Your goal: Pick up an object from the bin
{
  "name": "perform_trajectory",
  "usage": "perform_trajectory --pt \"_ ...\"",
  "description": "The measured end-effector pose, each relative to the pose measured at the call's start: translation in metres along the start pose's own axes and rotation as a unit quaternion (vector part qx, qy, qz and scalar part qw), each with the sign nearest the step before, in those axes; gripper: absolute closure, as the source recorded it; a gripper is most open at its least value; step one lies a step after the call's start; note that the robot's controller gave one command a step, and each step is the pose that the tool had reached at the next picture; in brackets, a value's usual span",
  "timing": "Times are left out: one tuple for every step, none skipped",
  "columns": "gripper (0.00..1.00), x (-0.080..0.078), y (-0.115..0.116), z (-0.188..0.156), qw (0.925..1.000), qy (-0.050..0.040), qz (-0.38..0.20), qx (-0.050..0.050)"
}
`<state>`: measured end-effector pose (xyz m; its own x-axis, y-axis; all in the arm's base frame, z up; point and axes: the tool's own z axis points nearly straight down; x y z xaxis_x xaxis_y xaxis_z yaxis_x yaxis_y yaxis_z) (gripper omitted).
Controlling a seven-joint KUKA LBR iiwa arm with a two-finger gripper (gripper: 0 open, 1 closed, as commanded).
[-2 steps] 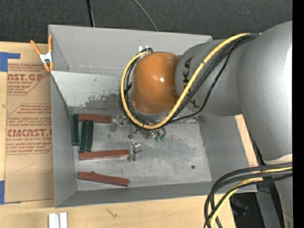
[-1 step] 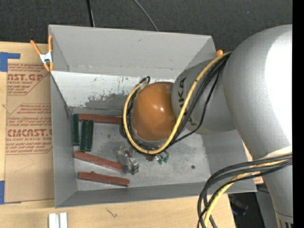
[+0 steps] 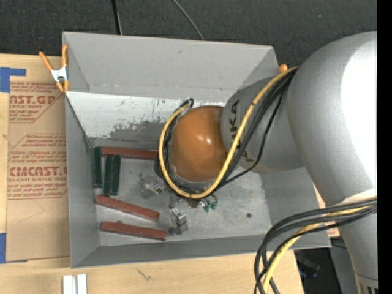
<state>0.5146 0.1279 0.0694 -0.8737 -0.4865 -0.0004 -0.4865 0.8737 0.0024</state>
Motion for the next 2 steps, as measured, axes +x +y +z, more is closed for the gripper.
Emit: perform_trajectory --pt "0.00 0.000 0.000 0.000 1.0000 0.0001 0.000 0.000" --pt "0.00 -0.007 0.034 -0.007 0.9998 0.0000 0.018 0.001"
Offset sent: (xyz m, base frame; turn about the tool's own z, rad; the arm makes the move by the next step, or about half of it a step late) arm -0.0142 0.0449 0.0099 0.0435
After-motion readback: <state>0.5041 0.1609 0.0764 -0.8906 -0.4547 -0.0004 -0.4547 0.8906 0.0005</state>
